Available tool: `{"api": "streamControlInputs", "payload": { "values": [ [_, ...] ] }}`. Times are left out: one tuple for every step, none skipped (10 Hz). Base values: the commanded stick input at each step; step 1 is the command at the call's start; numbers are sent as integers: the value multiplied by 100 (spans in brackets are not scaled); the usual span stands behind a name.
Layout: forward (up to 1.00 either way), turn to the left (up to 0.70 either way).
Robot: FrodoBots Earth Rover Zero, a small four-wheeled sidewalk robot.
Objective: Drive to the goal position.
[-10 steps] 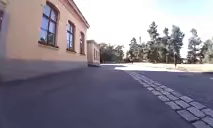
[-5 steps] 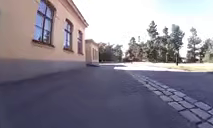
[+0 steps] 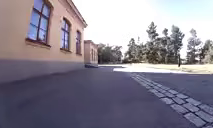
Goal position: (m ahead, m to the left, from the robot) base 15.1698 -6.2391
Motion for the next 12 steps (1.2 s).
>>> {"api": "streamControlInputs", "payload": {
  "values": [
    [68,0],
    [68,0],
    [68,0],
    [68,0],
    [68,0],
    [68,0],
    [68,0],
    [68,0],
    [68,0],
    [68,0],
    [68,0],
    [68,0]
  ]
}}
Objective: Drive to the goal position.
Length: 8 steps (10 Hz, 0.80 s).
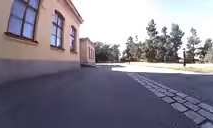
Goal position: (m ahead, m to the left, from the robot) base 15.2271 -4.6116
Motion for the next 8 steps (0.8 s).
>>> {"api": "streamControlInputs", "payload": {
  "values": [
    [68,0],
    [68,0],
    [68,0],
    [68,0],
    [68,0],
    [68,0],
    [68,0],
    [68,0]
  ]
}}
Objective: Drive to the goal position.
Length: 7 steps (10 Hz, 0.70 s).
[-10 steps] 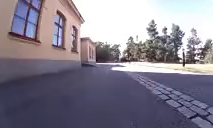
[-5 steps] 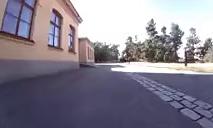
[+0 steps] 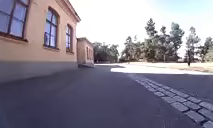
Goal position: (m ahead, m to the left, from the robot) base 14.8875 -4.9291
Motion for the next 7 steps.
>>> {"api": "streamControlInputs", "payload": {
  "values": [
    [68,0],
    [68,0],
    [68,0],
    [68,0],
    [68,0],
    [68,0],
    [68,0]
  ]
}}
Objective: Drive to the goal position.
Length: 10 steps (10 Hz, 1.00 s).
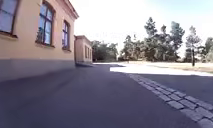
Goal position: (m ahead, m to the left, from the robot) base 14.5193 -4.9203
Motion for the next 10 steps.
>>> {"api": "streamControlInputs", "payload": {
  "values": [
    [68,0],
    [68,0],
    [68,0],
    [68,0],
    [68,0],
    [68,0],
    [68,0],
    [68,0],
    [68,0],
    [68,0]
  ]
}}
